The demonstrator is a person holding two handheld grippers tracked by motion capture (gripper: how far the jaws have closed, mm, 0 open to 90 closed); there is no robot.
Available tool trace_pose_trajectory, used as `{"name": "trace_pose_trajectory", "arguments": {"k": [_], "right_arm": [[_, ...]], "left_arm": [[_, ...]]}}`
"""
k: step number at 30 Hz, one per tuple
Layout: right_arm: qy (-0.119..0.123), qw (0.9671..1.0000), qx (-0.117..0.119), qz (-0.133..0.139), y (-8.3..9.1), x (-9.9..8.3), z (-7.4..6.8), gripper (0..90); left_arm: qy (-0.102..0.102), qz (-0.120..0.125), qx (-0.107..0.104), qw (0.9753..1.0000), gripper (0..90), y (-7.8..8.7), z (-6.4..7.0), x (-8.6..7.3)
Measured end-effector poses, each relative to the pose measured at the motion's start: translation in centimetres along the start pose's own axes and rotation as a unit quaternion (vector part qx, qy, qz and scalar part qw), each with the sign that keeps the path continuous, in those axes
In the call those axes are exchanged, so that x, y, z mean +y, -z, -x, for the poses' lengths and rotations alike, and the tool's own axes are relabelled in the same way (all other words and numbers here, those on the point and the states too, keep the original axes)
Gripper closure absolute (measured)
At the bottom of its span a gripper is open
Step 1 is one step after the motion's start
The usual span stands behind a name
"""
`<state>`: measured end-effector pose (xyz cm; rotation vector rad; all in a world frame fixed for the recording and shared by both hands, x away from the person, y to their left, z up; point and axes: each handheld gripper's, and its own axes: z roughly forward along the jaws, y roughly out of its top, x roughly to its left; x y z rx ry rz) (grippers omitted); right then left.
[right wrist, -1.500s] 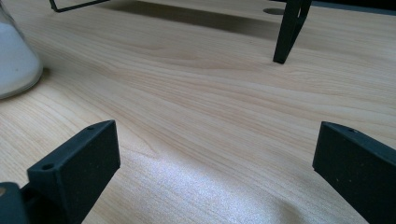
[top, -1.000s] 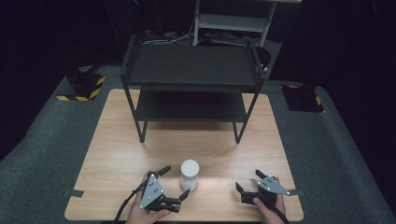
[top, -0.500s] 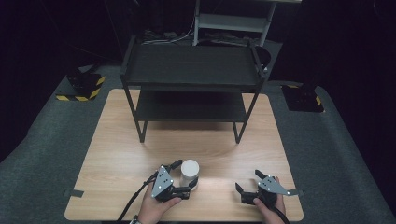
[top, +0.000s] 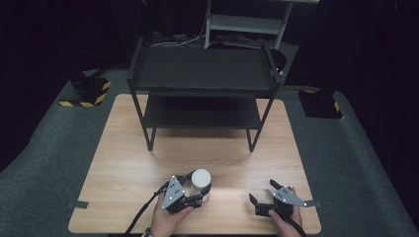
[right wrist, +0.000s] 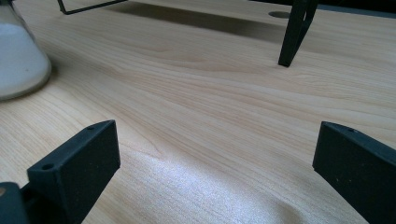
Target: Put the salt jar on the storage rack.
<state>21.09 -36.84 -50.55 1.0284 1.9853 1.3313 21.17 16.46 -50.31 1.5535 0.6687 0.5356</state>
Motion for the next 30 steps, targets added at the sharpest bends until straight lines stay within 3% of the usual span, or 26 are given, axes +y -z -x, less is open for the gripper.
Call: {"name": "trace_pose_trajectory", "arguments": {"k": [12, 21, 30], "right_arm": [[-0.001, 1.0, 0.0, 0.001, 0.0, 0.0, 0.0, 0.4], [-0.001, 1.0, 0.0, 0.001, 0.0, -0.1, 0.0, 0.4], [-0.001, 1.0, 0.0, 0.002, 0.0, -0.1, 0.0, 0.4]], "left_arm": [[0.01, 0.005, 0.021, 0.9997, 33.5, 0.6, 0.0, 1.2], [0.003, 0.006, 0.051, 0.9987, 33.5, 0.8, -0.2, 3.8], [-0.001, -0.008, 0.091, 0.9958, 33.6, 0.3, -0.7, 7.2]]}}
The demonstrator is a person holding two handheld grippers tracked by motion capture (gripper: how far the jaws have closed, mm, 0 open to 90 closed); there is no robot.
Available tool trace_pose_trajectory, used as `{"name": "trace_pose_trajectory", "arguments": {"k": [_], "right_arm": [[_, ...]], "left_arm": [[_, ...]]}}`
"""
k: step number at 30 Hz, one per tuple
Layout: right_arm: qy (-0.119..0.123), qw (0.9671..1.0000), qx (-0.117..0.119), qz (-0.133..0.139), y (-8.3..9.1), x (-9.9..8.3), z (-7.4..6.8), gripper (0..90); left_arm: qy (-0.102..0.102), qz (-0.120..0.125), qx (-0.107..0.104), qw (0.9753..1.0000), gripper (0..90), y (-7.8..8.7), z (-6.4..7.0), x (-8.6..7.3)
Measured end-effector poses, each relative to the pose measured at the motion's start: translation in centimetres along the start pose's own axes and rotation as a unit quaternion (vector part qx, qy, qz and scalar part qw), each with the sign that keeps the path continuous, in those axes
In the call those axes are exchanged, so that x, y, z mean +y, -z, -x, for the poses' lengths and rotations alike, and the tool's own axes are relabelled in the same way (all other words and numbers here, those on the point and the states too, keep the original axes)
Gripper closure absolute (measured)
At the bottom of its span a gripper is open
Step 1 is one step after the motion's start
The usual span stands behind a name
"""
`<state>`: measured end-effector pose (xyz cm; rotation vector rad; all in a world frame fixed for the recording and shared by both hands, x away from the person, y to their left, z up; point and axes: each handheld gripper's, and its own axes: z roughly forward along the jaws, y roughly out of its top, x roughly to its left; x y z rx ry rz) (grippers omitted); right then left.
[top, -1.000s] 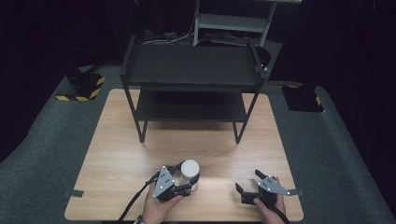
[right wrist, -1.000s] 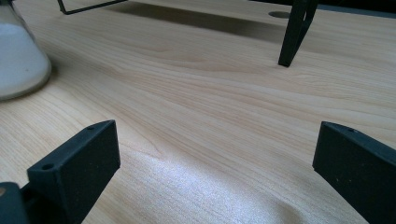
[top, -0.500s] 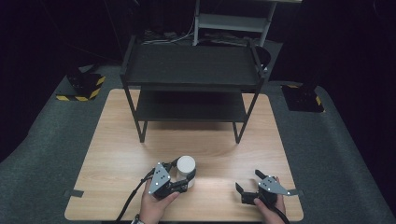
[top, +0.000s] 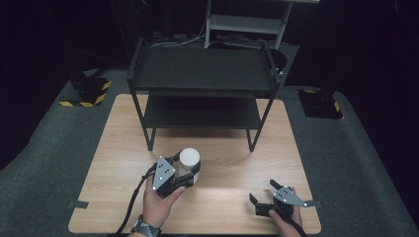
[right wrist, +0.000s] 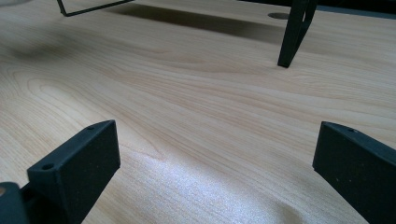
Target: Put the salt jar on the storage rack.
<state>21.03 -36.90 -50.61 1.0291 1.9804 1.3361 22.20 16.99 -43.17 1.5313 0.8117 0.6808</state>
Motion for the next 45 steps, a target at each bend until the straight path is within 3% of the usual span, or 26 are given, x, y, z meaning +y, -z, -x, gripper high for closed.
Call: {"name": "trace_pose_trajectory", "arguments": {"k": [8, 18, 29, 45], "right_arm": [[-0.001, 1.0, 0.001, 0.001, 0.0, 0.0, 0.0, 0.4], [0.0, 1.0, 0.001, 0.002, 0.0, -0.1, 0.0, 0.4], [-0.001, 1.0, 0.003, 0.002, 0.1, -0.1, 0.1, 0.4], [-0.004, 1.0, 0.006, 0.005, 0.1, -0.2, 0.2, 0.4]], "left_arm": [[0.016, 0.002, 0.017, 0.9997, 33.6, -0.7, -1.1, 2.4], [0.005, 0.018, 0.051, 0.9985, 33.6, -1.8, -2.4, 6.5], [0.0, 0.026, 0.074, 0.9969, 33.6, -3.6, -3.3, 9.6], [0.004, 0.017, 0.099, 0.9949, 33.6, -6.9, -4.7, 10.9]]}}
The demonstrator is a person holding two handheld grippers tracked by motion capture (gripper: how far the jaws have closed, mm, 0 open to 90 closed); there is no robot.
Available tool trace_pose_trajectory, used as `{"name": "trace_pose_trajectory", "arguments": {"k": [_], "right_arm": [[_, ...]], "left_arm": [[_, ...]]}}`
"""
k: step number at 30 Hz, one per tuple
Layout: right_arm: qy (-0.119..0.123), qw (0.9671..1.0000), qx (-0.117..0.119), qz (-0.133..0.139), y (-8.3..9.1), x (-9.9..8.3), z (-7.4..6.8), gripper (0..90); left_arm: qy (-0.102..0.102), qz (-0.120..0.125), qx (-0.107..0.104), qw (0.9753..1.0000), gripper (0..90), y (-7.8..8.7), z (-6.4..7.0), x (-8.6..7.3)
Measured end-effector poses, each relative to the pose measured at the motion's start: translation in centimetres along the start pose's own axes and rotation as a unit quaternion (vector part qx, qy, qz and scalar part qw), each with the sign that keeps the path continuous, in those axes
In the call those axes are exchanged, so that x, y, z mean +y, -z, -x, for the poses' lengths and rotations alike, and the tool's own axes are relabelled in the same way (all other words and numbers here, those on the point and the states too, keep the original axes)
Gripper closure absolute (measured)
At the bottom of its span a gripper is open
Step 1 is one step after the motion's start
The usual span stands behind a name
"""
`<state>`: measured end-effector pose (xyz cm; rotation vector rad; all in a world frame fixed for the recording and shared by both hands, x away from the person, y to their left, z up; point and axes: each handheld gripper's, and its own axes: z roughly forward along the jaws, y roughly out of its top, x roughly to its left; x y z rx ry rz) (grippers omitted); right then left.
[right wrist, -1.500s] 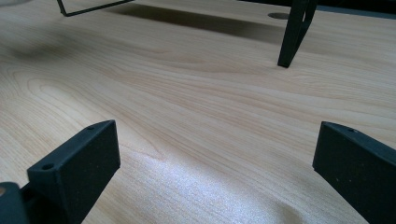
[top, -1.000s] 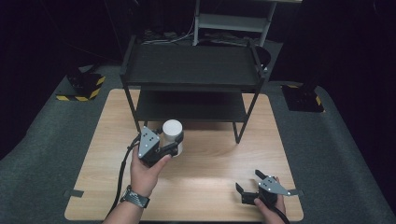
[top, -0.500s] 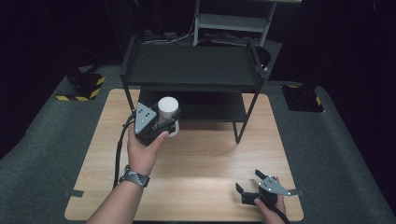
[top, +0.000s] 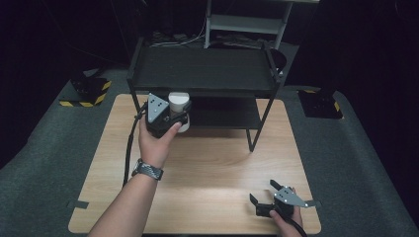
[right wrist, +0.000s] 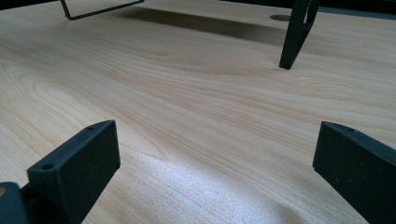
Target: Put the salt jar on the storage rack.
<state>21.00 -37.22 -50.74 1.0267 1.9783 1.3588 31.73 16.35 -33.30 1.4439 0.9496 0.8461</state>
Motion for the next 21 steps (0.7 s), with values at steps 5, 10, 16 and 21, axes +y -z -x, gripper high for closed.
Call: {"name": "trace_pose_trajectory", "arguments": {"k": [5, 10, 16, 21], "right_arm": [[-0.001, 1.0, 0.001, 0.002, 0.0, -0.1, 0.1, 0.4], [-0.001, 1.0, 0.002, 0.003, 0.1, -0.1, 0.1, 0.4], [-0.001, 1.0, 0.002, 0.003, 0.1, -0.1, 0.1, 0.4], [-0.001, 1.0, 0.004, 0.004, 0.1, -0.1, 0.1, 0.4]], "left_arm": [[0.004, -0.002, 0.004, 1.0, 33.6, -1.1, -0.1, 0.1], [0.015, 0.004, 0.014, 0.9998, 33.6, -2.3, -0.1, -0.2], [0.011, 0.003, 0.028, 0.9996, 33.6, -3.4, 0.2, -0.5], [0.015, 0.011, 0.032, 0.9993, 33.6, -4.3, 0.0, -0.8]]}}
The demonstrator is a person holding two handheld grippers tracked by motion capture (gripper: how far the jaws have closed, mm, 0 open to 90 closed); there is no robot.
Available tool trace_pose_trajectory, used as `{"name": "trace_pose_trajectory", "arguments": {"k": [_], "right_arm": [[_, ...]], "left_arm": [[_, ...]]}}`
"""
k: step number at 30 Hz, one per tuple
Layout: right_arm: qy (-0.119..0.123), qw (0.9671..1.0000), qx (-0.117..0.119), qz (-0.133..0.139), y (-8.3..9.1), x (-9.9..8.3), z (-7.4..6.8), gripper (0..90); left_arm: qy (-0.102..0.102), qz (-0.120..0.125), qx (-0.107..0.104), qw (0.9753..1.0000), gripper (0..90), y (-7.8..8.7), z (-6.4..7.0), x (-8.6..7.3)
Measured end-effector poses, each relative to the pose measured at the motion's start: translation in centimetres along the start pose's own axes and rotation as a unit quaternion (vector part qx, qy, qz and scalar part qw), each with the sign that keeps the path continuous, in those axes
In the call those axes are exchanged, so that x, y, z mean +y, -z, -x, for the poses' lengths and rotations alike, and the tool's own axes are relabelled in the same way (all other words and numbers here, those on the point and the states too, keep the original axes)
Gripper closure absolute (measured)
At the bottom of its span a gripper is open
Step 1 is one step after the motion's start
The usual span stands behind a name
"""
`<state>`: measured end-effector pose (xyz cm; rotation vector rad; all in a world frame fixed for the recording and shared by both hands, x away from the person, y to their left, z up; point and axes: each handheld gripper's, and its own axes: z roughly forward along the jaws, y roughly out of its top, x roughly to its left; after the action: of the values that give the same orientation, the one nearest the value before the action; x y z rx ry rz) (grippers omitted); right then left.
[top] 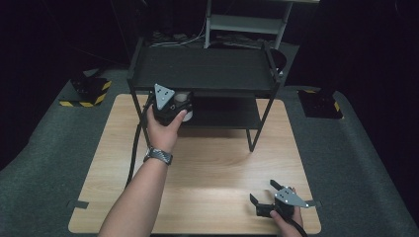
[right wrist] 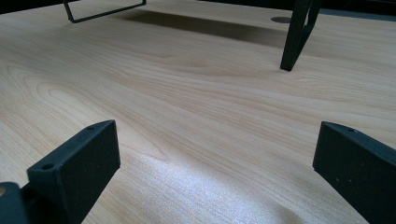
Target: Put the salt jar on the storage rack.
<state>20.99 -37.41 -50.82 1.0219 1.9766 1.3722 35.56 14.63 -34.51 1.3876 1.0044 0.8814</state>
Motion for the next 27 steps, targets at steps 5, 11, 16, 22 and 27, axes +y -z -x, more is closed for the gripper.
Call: {"name": "trace_pose_trajectory", "arguments": {"k": [5, 11, 16, 22, 27], "right_arm": [[-0.001, 1.0, 0.001, 0.001, 0.0, -0.03, 0.06, 0.4], [0.003, 1.0, 0.002, 0.0, -0.06, 0.01, -0.01, 0.4], [0.004, 1.0, 0.002, 0.0, -0.07, 0.02, -0.01, 0.4], [0.006, 1.0, 0.001, 0.0, -0.09, 0.02, -0.05, 0.4], [0.005, 1.0, 0.001, 0.0, -0.08, 0.01, -0.04, 0.4]], "left_arm": [[-0.003, 0.002, 0.007, 1.0, 33.6, -0.7, 0.03, -0.34], [0.005, 0.004, 0.01, 0.9999, 33.3, -0.93, 0.03, -0.47], [0.008, 0.002, 0.007, 0.9999, 33.1, -0.67, -0.1, -0.53], [0.01, 0.003, 0.008, 0.9999, 33.1, -0.6, -0.03, -0.67], [0.006, -0.01, 0.008, 0.9999, 33.1, -0.66, -0.08, -0.87]]}}
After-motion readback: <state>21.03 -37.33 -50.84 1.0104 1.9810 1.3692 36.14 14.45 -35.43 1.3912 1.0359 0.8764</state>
